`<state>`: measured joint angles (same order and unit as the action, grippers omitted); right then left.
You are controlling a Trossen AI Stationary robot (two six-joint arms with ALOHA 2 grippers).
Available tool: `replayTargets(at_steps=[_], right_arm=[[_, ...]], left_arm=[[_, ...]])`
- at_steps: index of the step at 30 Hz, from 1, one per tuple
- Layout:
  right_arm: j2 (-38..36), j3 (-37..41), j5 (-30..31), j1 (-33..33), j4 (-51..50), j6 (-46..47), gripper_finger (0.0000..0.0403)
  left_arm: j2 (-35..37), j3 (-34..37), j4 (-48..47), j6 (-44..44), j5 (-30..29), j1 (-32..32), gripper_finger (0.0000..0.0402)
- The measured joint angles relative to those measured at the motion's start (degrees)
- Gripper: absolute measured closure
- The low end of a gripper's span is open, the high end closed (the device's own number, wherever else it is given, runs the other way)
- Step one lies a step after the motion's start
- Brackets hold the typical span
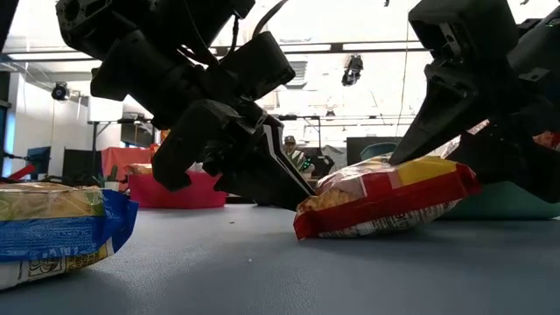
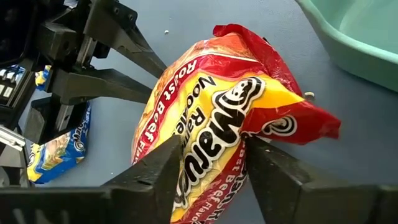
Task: Sort Maruchan noodles
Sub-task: Put the red noodle pack into the green bin
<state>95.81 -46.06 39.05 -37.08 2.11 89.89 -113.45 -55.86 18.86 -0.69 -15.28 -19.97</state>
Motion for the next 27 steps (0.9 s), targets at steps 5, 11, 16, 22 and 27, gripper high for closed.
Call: replayTargets(at_steps=[5,11,16,22,27], right_arm=[[0.00,0.00,0.27,-0.02,0.11,0.02,0.0274],[-0.02,-0.07,0.17,-0.02,0.03,-0.81,0.0308],[-0.02,-0.56,0.13,-0.02,-0.18,-1.90,0.0335],[-0.02,-1.48,-0.02,-0.04,-0.25,-3.73,0.0343],[-0.04,-1.62,-0.02,-0.11,0.02,-3.74,0.0343]], left_arm=[[0.00,0.00,-0.03,-0.02,-0.05,0.00,0.0333],[0.00,0.00,-0.13,-0.02,-0.12,0.00,0.0333],[0.00,0.00,-0.23,-0.05,-0.17,-0.02,0.0333],[0.21,0.00,-0.45,-0.26,-0.16,-0.04,0.0333],[1.68,0.00,-3.64,-0.26,-0.21,-0.13,0.0333]])
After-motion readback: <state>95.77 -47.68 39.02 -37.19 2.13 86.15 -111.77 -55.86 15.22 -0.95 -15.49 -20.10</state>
